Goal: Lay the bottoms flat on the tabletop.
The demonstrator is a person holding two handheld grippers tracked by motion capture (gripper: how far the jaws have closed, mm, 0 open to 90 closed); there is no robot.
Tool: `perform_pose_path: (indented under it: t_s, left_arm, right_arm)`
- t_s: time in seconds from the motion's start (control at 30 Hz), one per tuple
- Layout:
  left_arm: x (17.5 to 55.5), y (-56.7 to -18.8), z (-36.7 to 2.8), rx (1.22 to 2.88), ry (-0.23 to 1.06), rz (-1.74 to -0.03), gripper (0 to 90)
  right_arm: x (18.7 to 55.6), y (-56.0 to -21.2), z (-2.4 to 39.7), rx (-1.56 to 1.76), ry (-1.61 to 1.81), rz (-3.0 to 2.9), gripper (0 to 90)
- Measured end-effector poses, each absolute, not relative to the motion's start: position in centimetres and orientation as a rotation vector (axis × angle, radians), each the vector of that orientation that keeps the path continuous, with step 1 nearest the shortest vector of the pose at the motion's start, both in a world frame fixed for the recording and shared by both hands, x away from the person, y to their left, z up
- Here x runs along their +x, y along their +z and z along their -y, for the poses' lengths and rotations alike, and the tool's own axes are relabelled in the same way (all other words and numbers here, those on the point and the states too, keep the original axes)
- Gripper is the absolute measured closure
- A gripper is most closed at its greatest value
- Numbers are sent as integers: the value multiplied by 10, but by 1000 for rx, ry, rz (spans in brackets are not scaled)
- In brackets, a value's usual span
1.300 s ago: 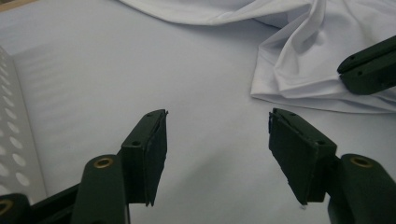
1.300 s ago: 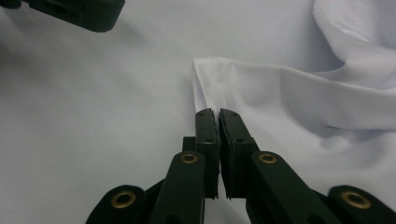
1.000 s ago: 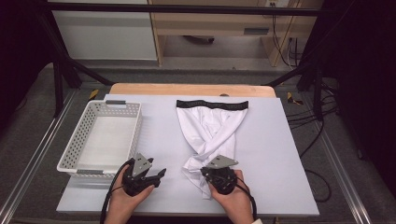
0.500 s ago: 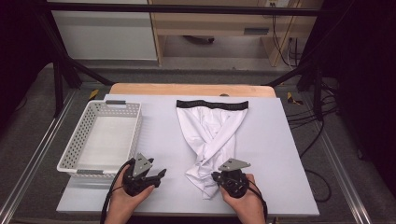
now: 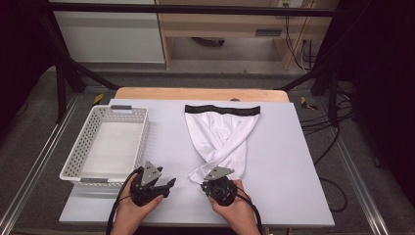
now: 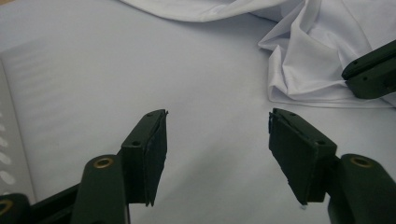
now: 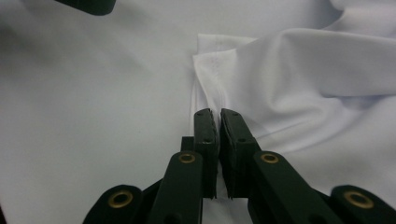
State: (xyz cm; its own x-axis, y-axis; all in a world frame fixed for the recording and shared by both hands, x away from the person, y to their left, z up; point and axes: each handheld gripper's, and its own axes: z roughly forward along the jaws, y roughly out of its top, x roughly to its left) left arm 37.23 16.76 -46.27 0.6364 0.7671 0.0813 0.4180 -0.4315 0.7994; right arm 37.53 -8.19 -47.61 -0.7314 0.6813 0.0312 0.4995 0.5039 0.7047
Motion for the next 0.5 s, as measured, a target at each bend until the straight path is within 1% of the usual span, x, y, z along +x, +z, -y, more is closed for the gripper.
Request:
perform_pose_path:
  t_s: [0.13, 0.17, 0.23, 0.3, 0.5]
  left_arm:
    - [373, -463, -168, 2073, 567, -927, 370]
    - [373, -463, -168, 2074, 566, -926, 370]
    - [373, -463, -168, 2074, 569, -925, 370]
    - [373, -463, -167, 2077, 567, -924, 370]
    - [373, -463, -167, 2069, 551, -927, 370]
  right_arm:
    - [373, -475, 82, 989, 1041, -2489, 824]
    - [373, -475, 82, 991, 1041, -2483, 792]
    - [373, -474, 82, 1000, 1048, -2470, 694]
    - [373, -473, 80, 994, 1045, -2469, 642]
    - [376, -470, 69, 962, 1045, -2464, 582]
